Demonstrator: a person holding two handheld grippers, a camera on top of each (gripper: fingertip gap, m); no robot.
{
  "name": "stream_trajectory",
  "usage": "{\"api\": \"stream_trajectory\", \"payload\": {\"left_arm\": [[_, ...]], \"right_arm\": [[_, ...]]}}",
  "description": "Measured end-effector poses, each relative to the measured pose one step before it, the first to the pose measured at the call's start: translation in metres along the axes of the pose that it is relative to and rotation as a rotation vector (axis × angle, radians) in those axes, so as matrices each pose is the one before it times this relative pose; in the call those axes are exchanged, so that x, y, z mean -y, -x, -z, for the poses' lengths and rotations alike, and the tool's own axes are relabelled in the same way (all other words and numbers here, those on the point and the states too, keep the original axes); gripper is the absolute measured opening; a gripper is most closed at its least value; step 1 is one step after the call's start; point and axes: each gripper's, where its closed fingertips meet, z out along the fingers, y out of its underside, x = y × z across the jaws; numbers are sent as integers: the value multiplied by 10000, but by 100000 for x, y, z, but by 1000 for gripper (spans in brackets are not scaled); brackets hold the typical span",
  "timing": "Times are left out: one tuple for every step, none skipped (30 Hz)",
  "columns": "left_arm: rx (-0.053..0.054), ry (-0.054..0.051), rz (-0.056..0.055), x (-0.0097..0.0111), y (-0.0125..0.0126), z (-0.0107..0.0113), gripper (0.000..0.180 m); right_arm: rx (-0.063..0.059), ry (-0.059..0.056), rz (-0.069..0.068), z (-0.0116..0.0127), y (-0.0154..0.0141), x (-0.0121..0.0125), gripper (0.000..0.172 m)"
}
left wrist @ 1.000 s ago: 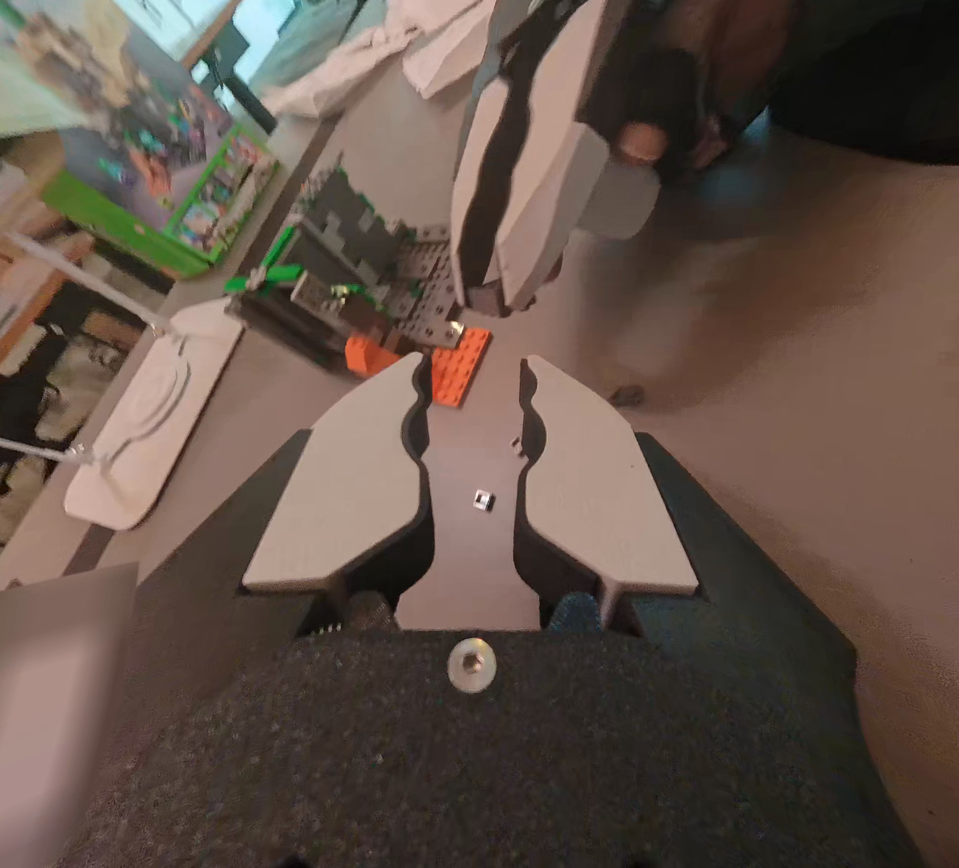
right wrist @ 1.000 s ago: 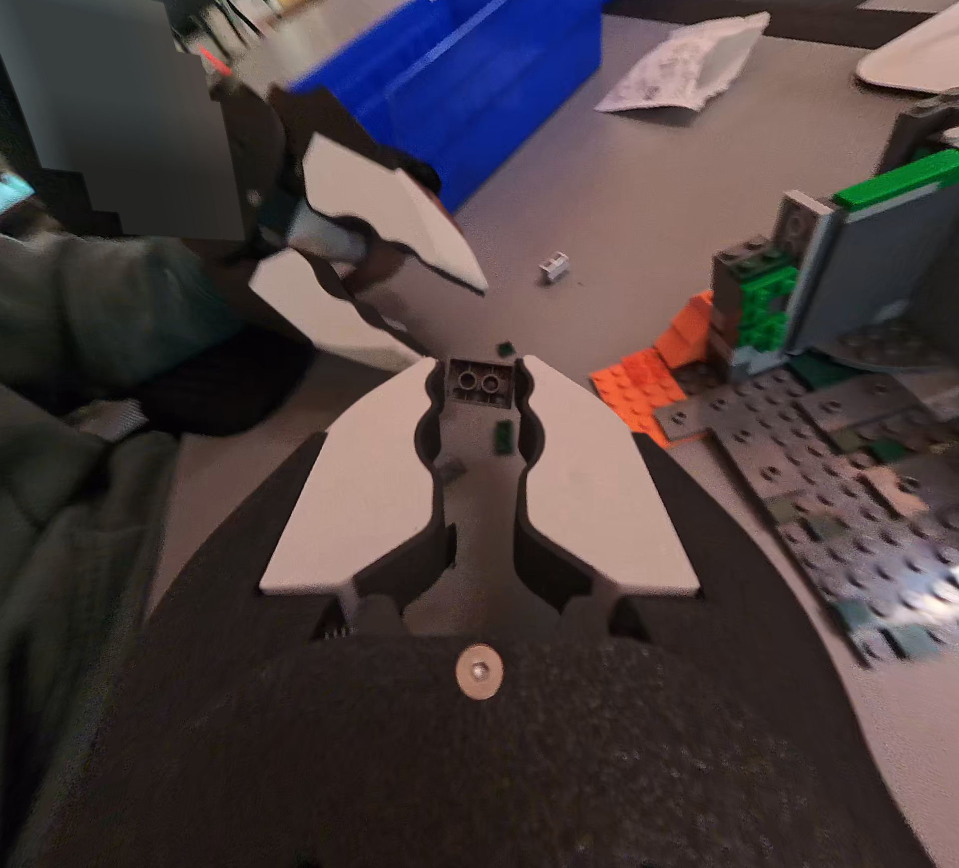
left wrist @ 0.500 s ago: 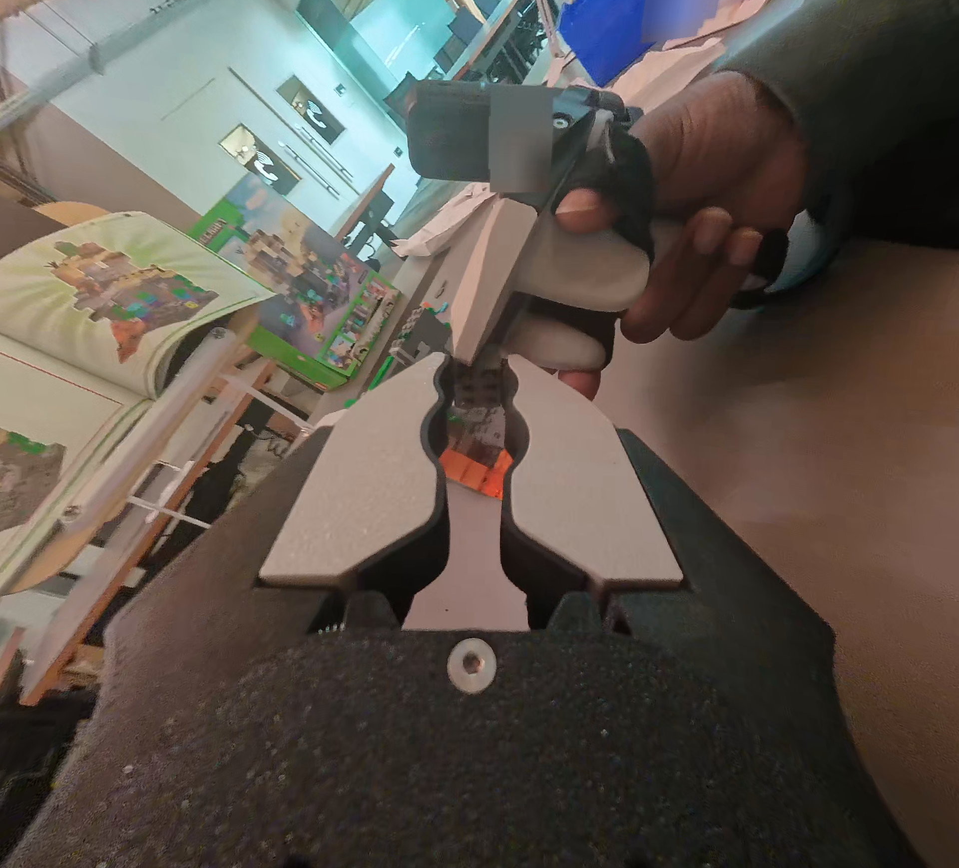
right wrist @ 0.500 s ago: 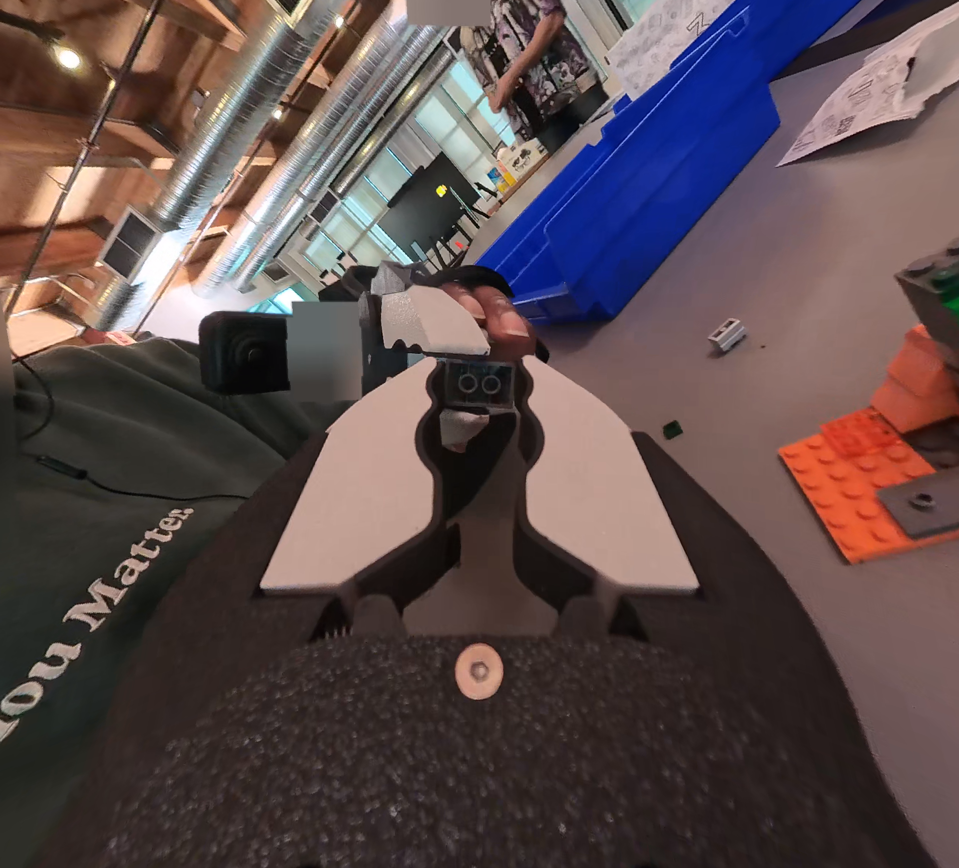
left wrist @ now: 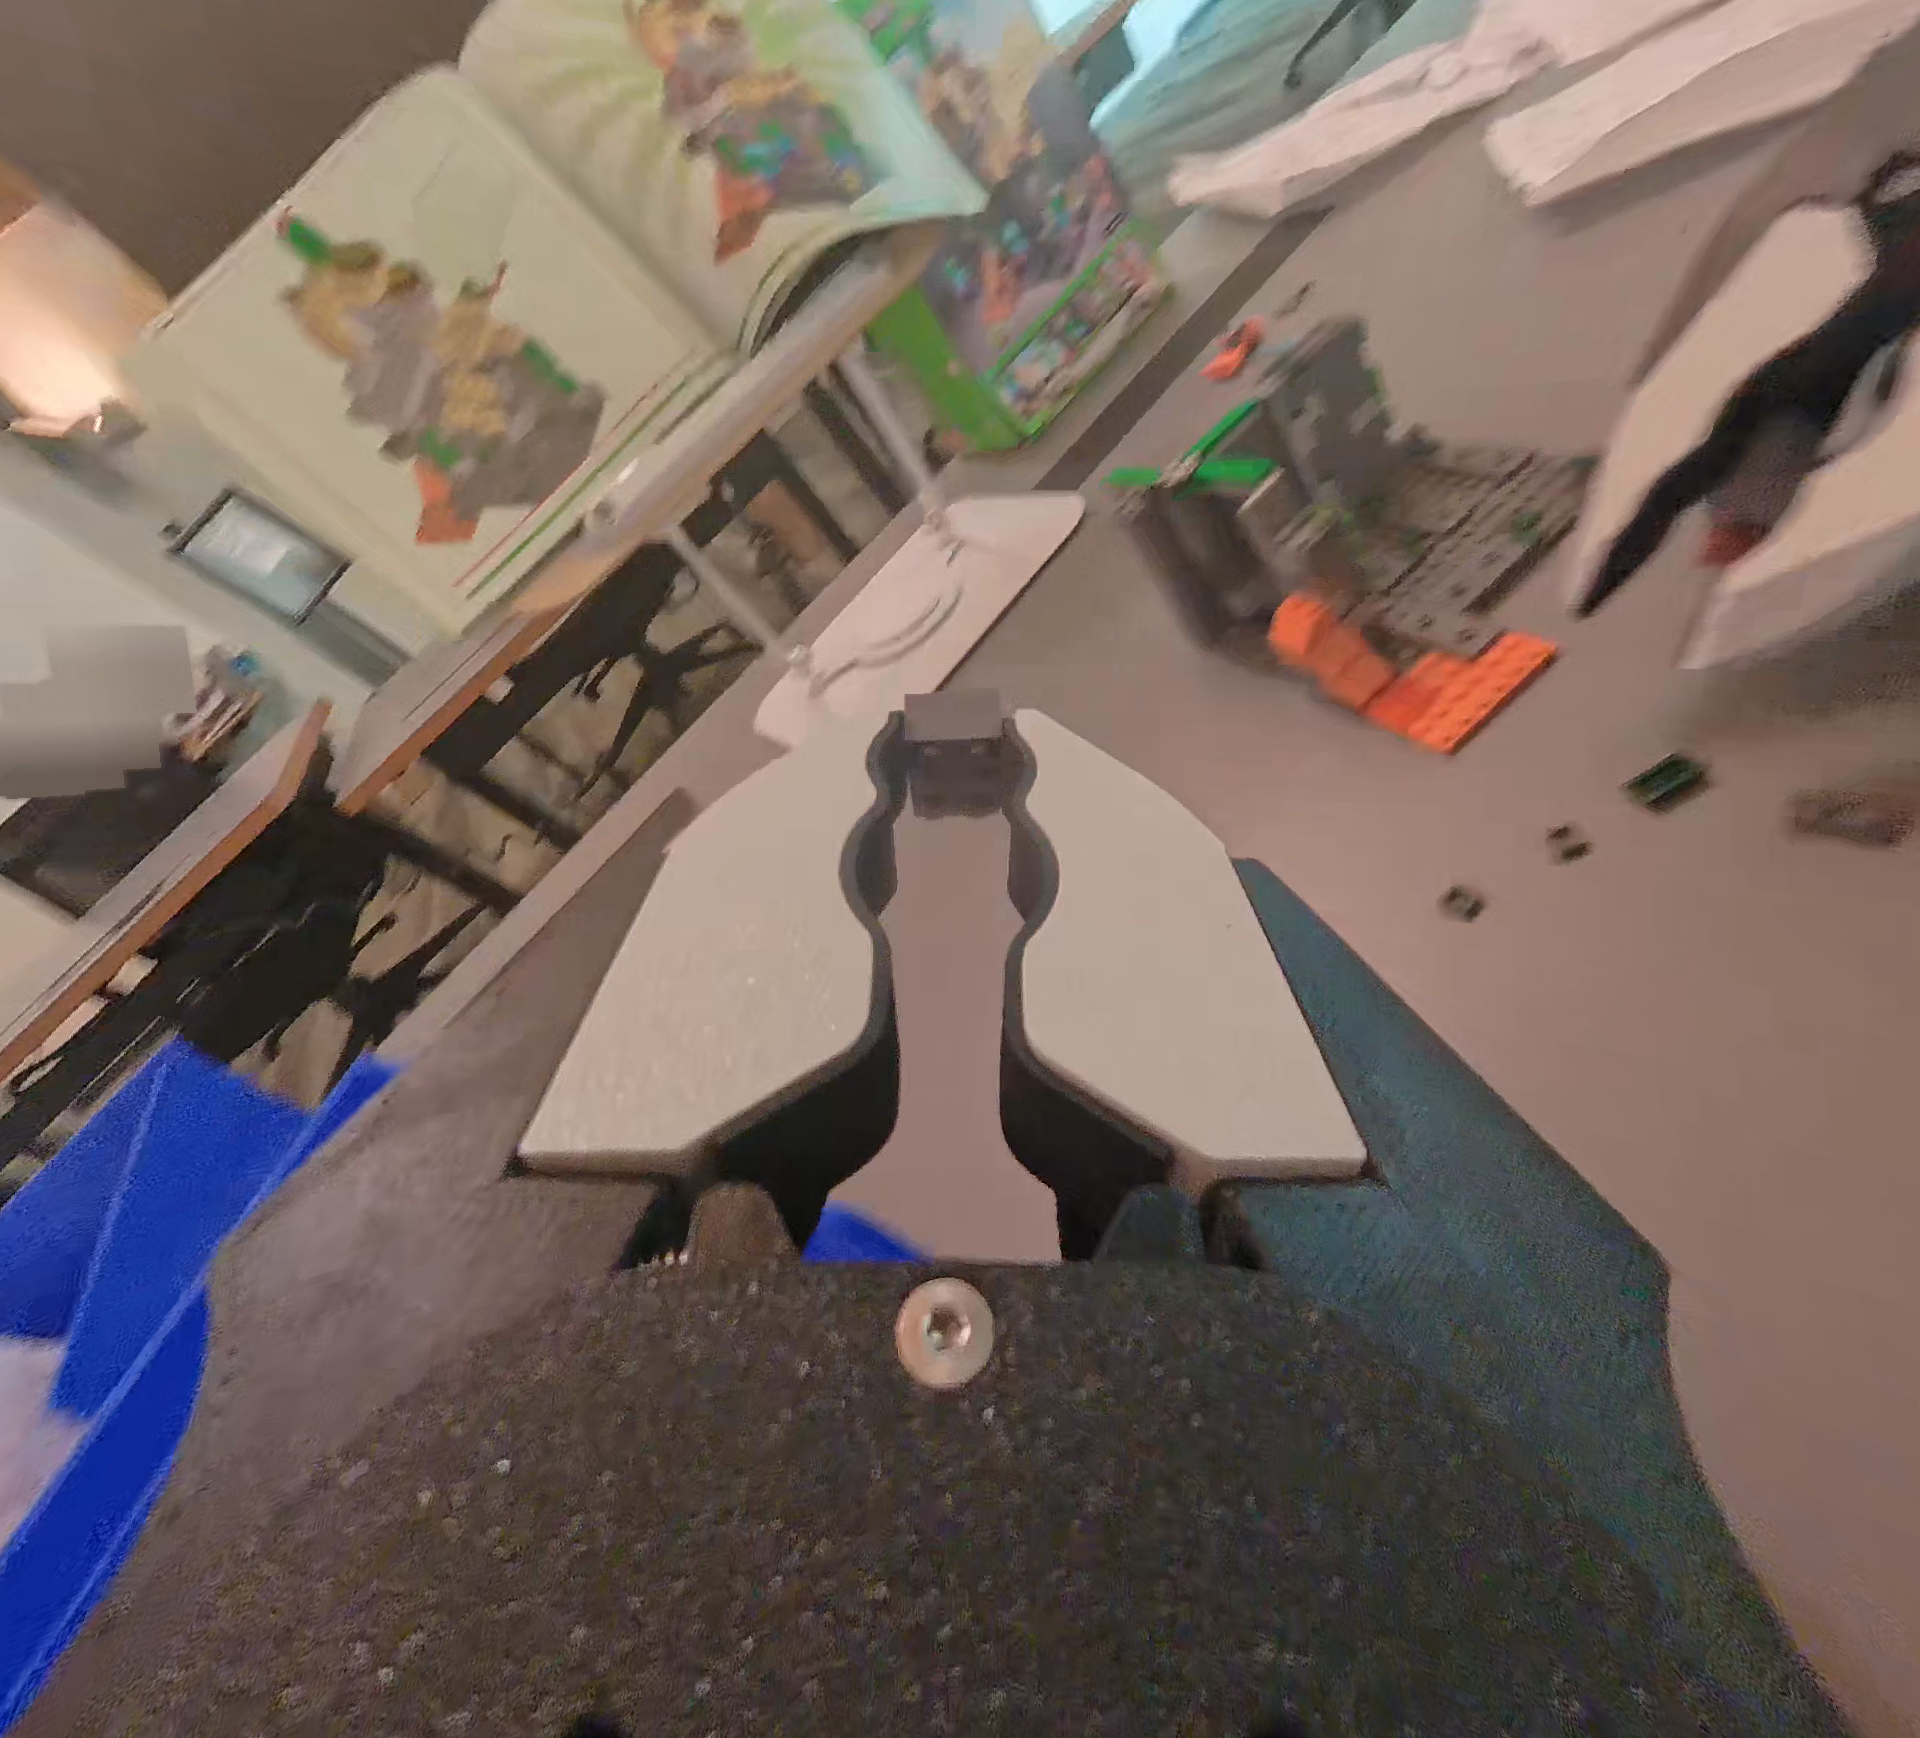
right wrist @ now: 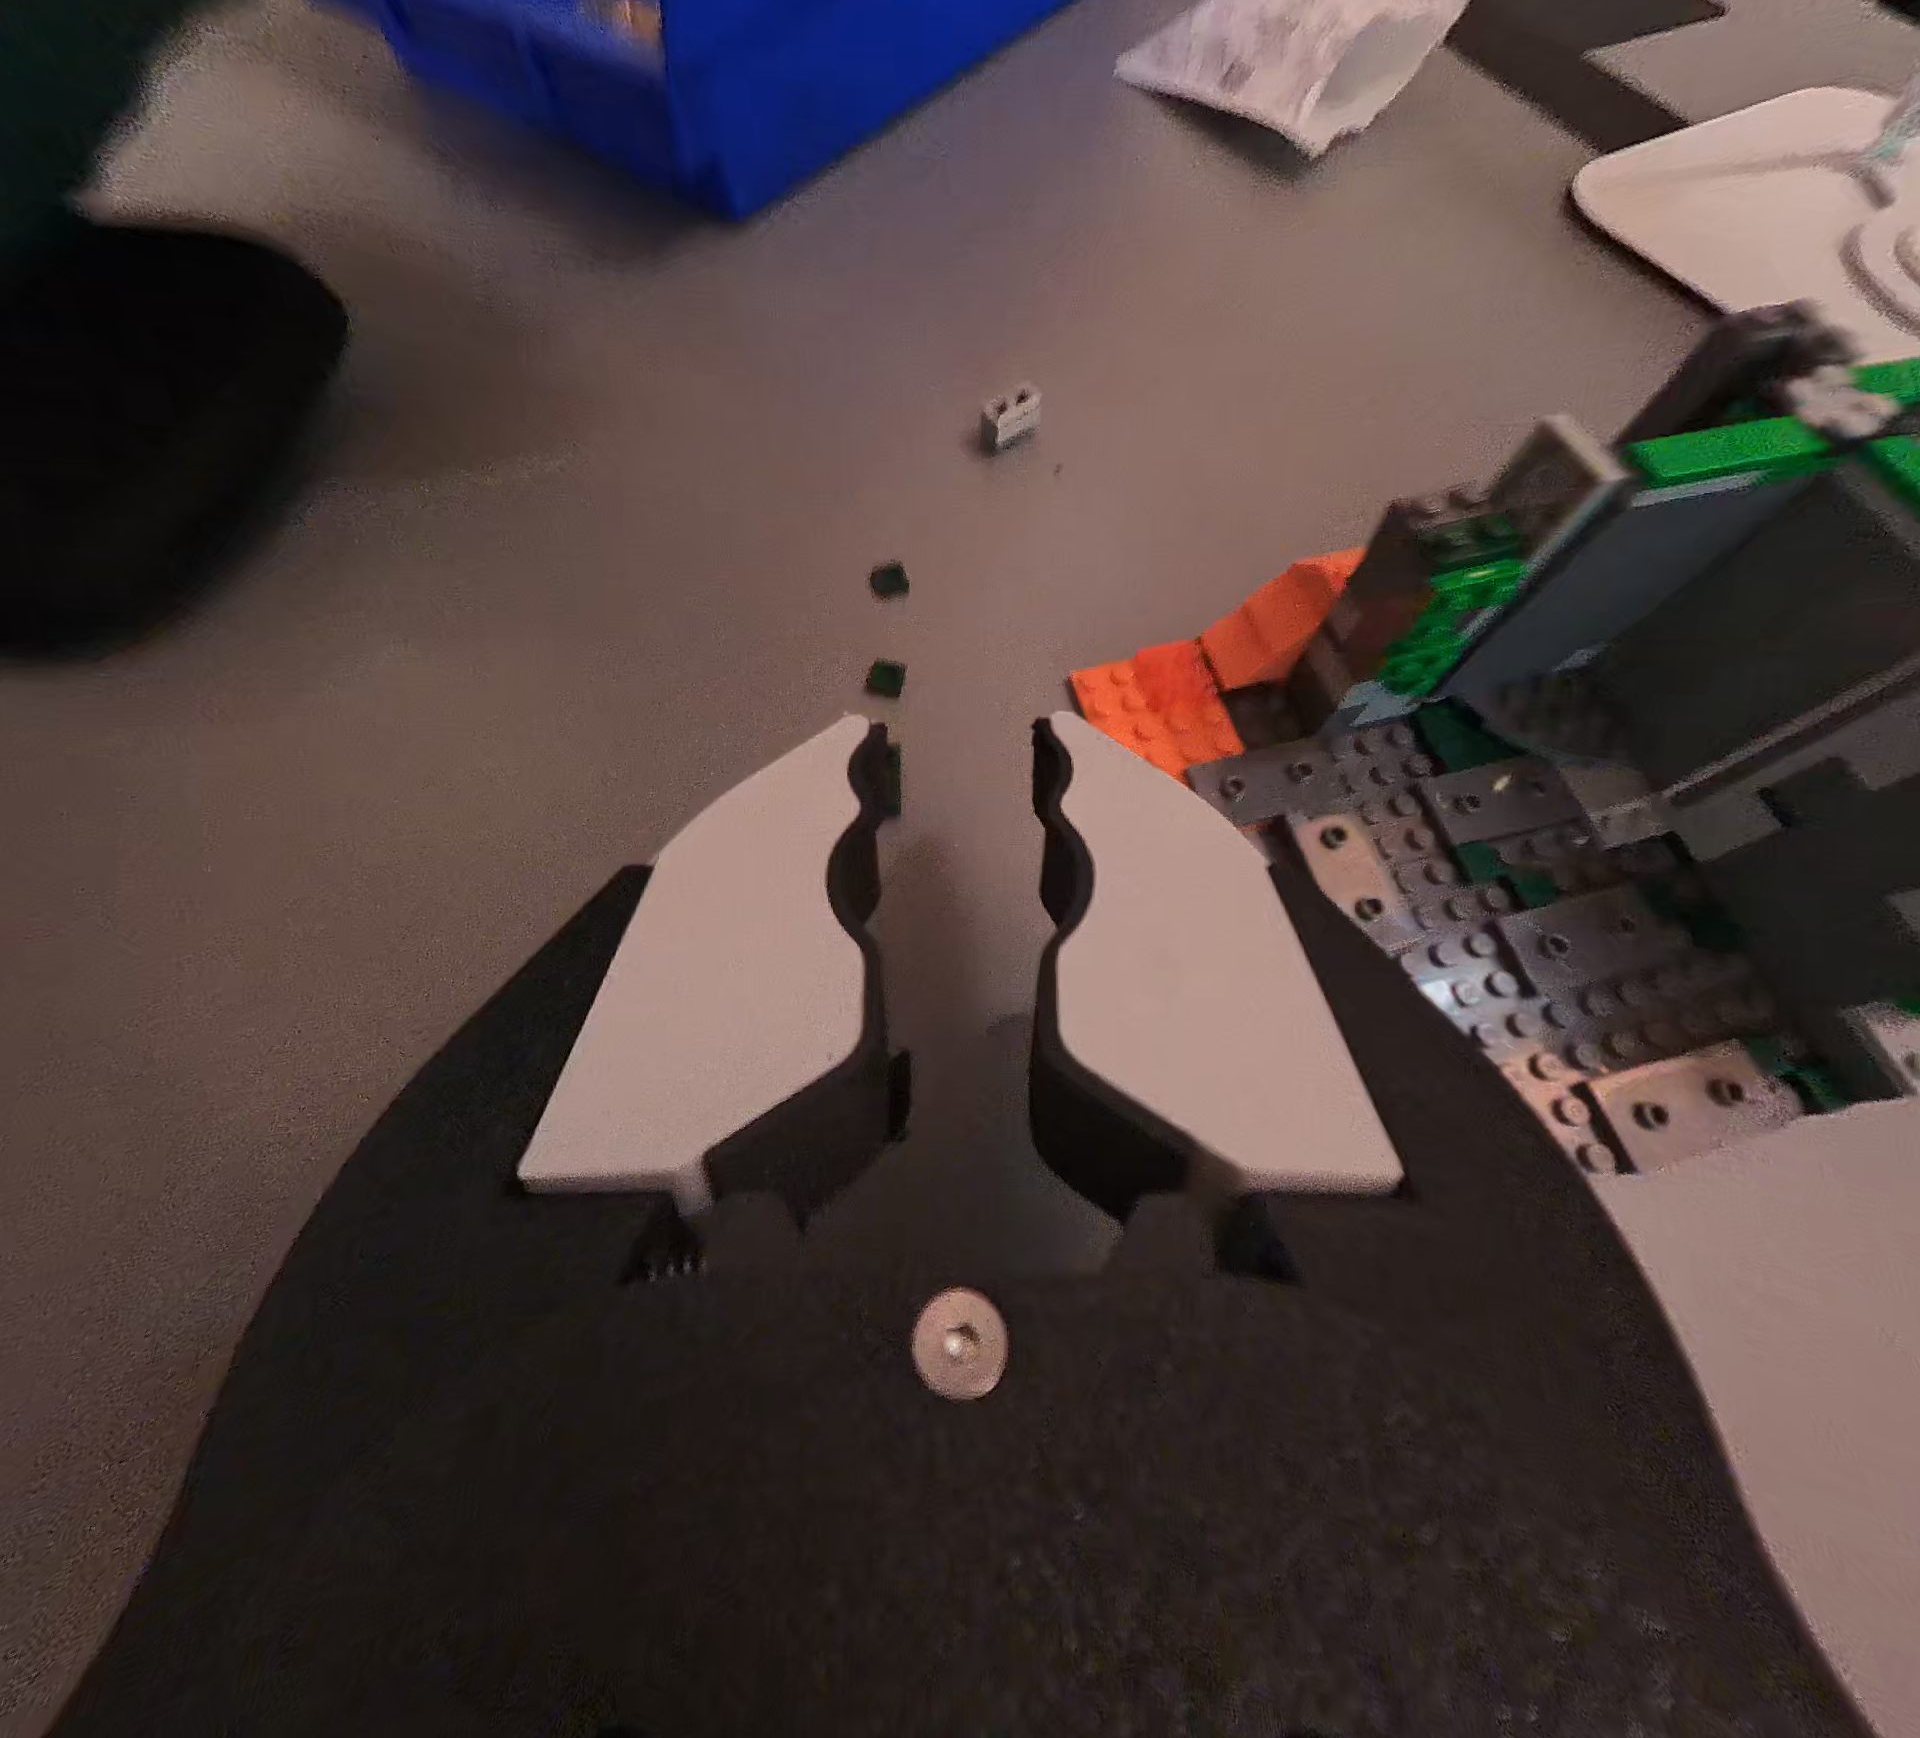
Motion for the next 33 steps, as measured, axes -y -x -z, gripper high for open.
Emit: {"api": "stream_trajectory", "payload": {"left_arm": [[233, 487, -72, -989, 954, 201, 17], [295, 393, -98, -865, 1037, 182, 17], [103, 387, -17, -841, 768, 135, 17], [-15, 445, 91, -879, 608, 91, 17], [39, 346, 89, -738, 645, 127, 17], [-171, 434, 30, -864, 323, 126, 17], [-288, 550, 43, -1041, 148, 104, 17], [-114, 545, 34, -1102, 371, 78, 17], [-44, 478, -37, -1053, 453, 113, 17], [-120, 397, -12, -950, 348, 161, 17], [-188, 408, 29, -933, 277, 177, 17], [-86, 335, 8, -850, 369, 151, 17], [32, 236, -56, -676, 462, 166, 17], [139, 124, -19, -492, 562, 176, 17], [-47, 107, 56, -434, 288, 146, 17], [-202, 108, 116, -430, 26, 28, 17], [-149, 129, 117, -422, 39, -68, 17], [30, 89, 52, -357, 204, -158, 17], [24, 123, 6, -364, 104, -184, 17], [-53, 168, 18, -384, -79, -226, 21], [-17, 166, 40, -320, -91, -232, 27], [58, 143, 20, -252, -16, -209, 34], [120, 86, -2, -178, 49, -164, 39], [77, 25, -26, -63, -14, -115, 41], [109, -63, -1, 92, 9, -29, 43], [136, -116, 9, 212, 58, 60, 44], [213, -176, -18, 369, 134, 192, 43], [226, -215, -33, 485, 146, 307, 42], [158, -250, -26, 630, -12, 411, 39], [64, -325, -51, 820, -235, 466, 37], [-44, -392, -116, 982, -517, 476, 34], [-110, -448, -161, 1132, -762, 418, 31], [-239, -445, -222, 1182, -1103, 314, 30]], "right_arm": [[17, 460, 290, -405, 378, -662, 27], [85, 347, 138, -364, 369, -469, 27], [124, 242, 69, -279, 363, -284, 27], [85, 177, 31, -209, 244, -170, 27], [38, 144, 36, -179, 157, -126, 27], [-4, 167, 46, -151, 61, -161, 27], [-58, 151, 75, -111, -28, -137, 27], [-51, 68, 103, -67, -24, -20, 27], [18, 57, 68, -85, 20, -28, 27], [33, 72, 16, -96, 17, -59, 26], [25, 74, 23, -83, -11, -58, 27], [7, 50, 37, -76, -26, -5, 26], [-8, 51, 44, -72, -31, -7, 26], [-8, 78, 45, -98, -45, -28, 26], [8, 97, 60, -88, -13, -45, 27], [4, 96, 63, -104, -28, -14, 27], [-9, 103, 60, -112, -51, -22, 27], [-16, 135, 69, -121, -51, -40, 27], [26, 69, 60, -77, -5, 54, 27], [59, 50, -17, -60, 5, 53, 27], [58, 48, -51, -48, -15, 8, 27], [51, 35, 6, -11, -2, 0, 27], [25, 18, 37, -9, 0, -1, 27], [18, 18, 15, -9, 6, -1, 27], [22, 22, 7, -7, 7, -6, 27], [27, 22, 1, -2, -3, 1, 27], [33, 34, -8, -14, 15, -6, 27], [19, 39, 22, -4, 23, -14, 24], [-29, 74, 122, 12, -8, -67, 14], [-111, 69, 231, 21, -53, -65, 13], [-90, 12, 203, 14, 21, -2, 12], [-48, 33, 123, 38, 40, -36, 11], [4, -16, -7, 35, 45, -10, 10]]}}
